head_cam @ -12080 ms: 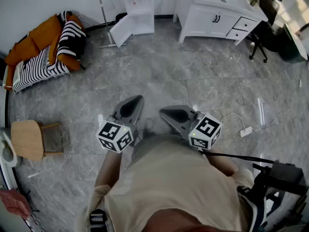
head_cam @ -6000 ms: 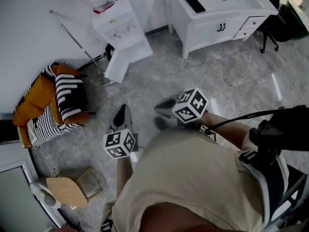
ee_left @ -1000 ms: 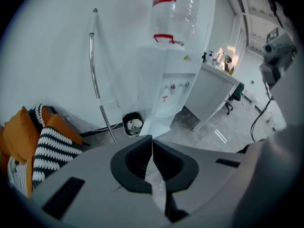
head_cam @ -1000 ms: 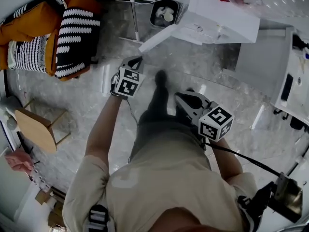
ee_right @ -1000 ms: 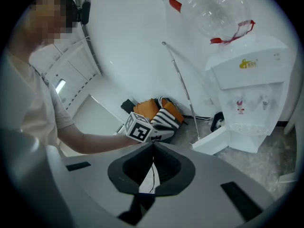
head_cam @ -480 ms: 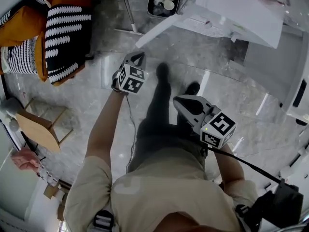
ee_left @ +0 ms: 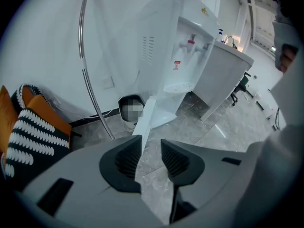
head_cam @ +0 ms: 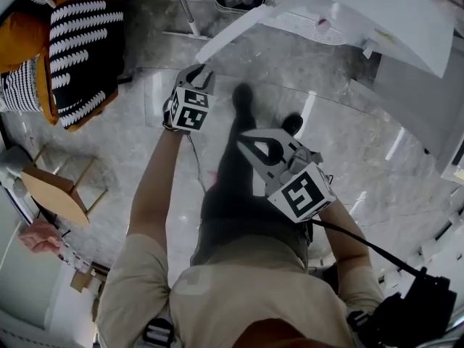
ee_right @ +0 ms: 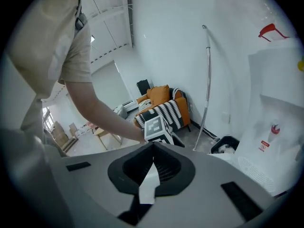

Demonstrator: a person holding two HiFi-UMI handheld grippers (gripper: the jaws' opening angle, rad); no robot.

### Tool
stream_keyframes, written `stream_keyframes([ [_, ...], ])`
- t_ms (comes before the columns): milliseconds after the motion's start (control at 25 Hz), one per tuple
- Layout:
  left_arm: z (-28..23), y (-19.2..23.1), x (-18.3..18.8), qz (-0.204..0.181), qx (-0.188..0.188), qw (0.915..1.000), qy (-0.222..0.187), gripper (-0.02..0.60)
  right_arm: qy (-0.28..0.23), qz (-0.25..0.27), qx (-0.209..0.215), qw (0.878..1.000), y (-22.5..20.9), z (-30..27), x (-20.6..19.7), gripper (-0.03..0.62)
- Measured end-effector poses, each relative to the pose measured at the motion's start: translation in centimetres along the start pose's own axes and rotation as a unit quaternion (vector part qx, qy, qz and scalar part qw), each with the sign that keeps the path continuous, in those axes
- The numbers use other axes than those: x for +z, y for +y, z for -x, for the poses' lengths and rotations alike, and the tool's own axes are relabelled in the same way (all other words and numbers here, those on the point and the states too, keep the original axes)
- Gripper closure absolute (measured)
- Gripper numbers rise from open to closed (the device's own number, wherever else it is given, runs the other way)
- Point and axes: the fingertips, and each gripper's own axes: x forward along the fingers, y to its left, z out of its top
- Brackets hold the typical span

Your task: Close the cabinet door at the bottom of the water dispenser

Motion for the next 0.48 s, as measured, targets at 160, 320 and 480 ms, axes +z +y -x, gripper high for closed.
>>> stream_keyframes([
  [160,-2.4,1.3,-1.1,0.002,0.016,0.9998,0.01,0.421,0.001,-0.012,-0.005,1.0,-0.8,-0.6,-1.3,0.58],
  [320,-4.8,2.8,-1.8,0.008,0.034,0.9992,0.02,0.337,0.008,-0.029,-0.005,1.0,-0.6,-0.8,-3.4,0.58],
  [480,-7.1,3.7,-2.5,0.018,0.028,0.9986,0.041,0.304,0.018,-0.048,-0.002,0.999,0.0,-0.4,-5.4,0.58],
])
